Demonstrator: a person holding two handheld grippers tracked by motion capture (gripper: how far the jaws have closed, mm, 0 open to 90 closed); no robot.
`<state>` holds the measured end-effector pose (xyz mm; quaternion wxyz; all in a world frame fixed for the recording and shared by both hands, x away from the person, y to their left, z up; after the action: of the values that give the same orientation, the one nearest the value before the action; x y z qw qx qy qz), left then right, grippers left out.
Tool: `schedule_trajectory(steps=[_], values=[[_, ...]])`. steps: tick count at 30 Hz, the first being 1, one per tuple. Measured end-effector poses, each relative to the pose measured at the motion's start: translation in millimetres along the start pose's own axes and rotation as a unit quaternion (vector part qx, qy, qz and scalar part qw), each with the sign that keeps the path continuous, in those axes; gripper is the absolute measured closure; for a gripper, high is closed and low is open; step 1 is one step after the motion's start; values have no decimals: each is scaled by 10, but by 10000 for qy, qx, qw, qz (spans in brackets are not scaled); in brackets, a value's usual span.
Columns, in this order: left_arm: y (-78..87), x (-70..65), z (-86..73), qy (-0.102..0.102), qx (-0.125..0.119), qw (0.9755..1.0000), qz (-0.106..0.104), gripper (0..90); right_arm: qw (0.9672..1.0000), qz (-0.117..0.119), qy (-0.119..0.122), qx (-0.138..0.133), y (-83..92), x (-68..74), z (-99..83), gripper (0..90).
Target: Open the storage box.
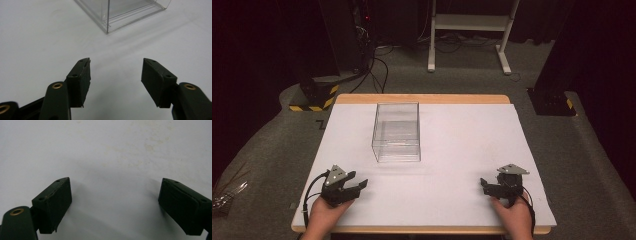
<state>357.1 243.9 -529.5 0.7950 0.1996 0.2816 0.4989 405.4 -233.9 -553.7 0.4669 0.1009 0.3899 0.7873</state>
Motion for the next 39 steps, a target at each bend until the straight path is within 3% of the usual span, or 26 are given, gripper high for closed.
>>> schedule_trajectory(steps=[13,22,31,34,39], values=[[-118,-355,158,65,-142,9987,-477,387,10000,5,-13,2,0,1,0,116],[-198,-387,307,-74,-306,9990,-331,434,10000,2,-10,2,1,0,-1,117],[-271,-394,396,-68,-332,9986,-404,406,10000,1,-2,-2,0,0,0,117],[-295,-432,463,-62,-377,9979,-520,397,10000,2,-2,-1,0,0,0,117],[-335,-481,566,-144,-441,9977,-497,431,10000,4,-12,2,1,1,0,116]])
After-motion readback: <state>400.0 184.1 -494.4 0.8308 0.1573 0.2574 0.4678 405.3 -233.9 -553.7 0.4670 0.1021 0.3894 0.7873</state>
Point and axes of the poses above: each handheld gripper's, and its own axes: y roughly backward along the jaws, z roughly out of its top, x roughly to its left, the point moved 7 cm from there along -y, roughly forward along the jaws, and after that the axes turned 15 degrees about y, right-handed, at the moved point
